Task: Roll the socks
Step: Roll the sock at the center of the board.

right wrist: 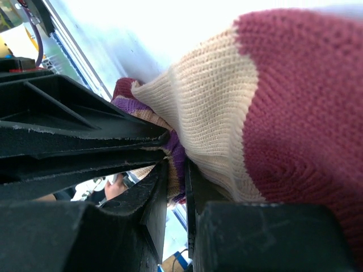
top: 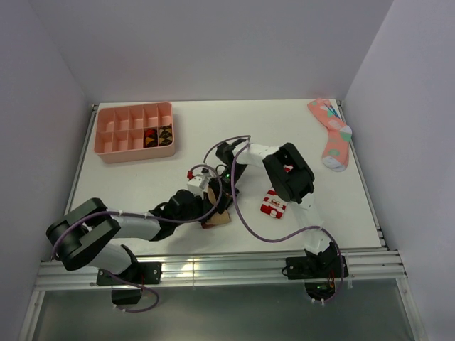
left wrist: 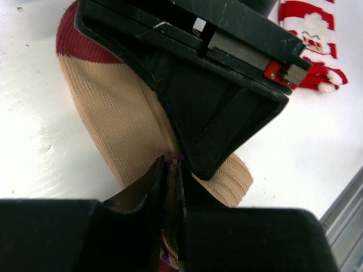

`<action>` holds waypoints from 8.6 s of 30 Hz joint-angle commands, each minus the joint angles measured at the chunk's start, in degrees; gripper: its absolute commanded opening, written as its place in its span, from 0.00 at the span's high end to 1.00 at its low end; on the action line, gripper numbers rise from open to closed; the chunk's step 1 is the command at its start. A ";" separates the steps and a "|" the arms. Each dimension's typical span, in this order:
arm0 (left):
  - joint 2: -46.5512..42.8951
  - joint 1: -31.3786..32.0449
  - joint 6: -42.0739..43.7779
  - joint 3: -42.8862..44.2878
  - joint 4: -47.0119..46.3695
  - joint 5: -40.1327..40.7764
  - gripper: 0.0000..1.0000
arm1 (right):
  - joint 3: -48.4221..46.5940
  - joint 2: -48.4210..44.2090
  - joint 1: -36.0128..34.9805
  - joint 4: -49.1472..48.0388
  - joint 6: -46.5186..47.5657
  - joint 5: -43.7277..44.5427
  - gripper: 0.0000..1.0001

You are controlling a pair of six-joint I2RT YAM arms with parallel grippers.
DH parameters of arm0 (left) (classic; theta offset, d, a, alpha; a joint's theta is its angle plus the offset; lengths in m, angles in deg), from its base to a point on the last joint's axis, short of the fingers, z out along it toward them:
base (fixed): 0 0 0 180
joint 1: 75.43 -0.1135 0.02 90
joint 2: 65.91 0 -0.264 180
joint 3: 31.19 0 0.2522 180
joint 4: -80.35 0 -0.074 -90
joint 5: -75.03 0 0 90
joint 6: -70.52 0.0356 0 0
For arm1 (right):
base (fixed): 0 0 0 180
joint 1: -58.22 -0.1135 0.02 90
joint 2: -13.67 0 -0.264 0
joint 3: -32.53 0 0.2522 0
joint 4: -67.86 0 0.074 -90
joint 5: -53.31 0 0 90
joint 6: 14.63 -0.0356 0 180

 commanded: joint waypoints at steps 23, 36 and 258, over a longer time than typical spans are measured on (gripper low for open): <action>9.61 2.89 -6.38 14.50 28.86 9.20 1.00 | 4.42 -5.48 2.87 -10.82 1.96 15.68 0.53; 13.74 2.89 -6.82 18.89 33.09 7.89 1.00 | 7.32 -14.80 11.04 -16.55 -1.47 13.75 0.44; -21.07 8.16 -4.99 -10.90 -7.41 14.06 0.52 | 8.82 -2.24 7.00 6.48 23.67 2.14 0.79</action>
